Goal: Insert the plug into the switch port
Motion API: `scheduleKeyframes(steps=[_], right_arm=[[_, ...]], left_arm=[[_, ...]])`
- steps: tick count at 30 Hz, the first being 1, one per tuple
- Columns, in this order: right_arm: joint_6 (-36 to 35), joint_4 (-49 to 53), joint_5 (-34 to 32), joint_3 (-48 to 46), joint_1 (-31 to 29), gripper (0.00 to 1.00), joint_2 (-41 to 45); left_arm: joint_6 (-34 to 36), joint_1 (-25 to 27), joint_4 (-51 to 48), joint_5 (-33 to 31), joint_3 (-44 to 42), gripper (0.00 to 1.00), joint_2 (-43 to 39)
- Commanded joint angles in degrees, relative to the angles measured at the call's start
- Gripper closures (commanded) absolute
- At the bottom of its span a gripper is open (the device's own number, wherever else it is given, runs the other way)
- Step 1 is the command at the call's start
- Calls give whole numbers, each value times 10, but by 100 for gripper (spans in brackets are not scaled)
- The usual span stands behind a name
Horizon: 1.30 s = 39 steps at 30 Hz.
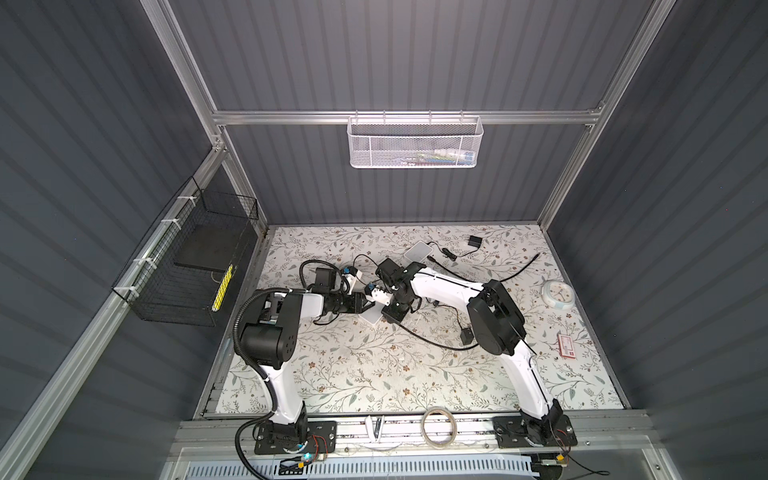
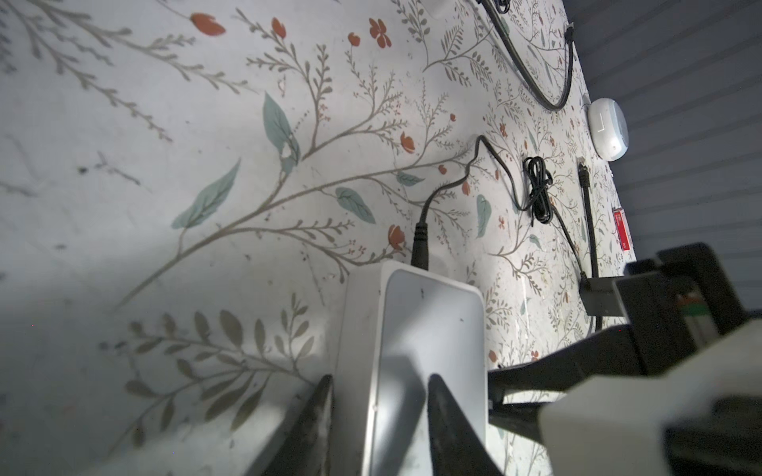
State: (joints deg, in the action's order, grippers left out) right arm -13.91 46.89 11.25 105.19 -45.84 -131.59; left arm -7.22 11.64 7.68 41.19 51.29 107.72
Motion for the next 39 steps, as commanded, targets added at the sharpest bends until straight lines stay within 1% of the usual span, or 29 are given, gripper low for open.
scheduleKeyframes(steps=[1, 7, 13, 23, 30, 34, 39], right_arm=[[5, -86, 1, 6, -12, 100, 6], [31, -83, -19, 24, -13, 100, -4], [57, -95, -17, 24, -12, 100, -4], [81, -110, -11, 10, -4, 100, 6], [109, -115, 2, 4, -2, 100, 8], [119, -116, 1, 6, -2, 100, 3], [120, -109, -1, 13, -2, 100, 1]], left_arm=[[8, 23, -52, 56, -3, 62, 14], [1, 29, -45, 59, -7, 63, 20], [-7, 30, -37, 63, -17, 64, 17], [-54, 30, 22, 70, -70, 64, -7], [-100, 30, 91, 65, -100, 67, -8], [-116, 30, 121, 60, -115, 67, -9], [-115, 30, 123, 63, -107, 67, -2]])
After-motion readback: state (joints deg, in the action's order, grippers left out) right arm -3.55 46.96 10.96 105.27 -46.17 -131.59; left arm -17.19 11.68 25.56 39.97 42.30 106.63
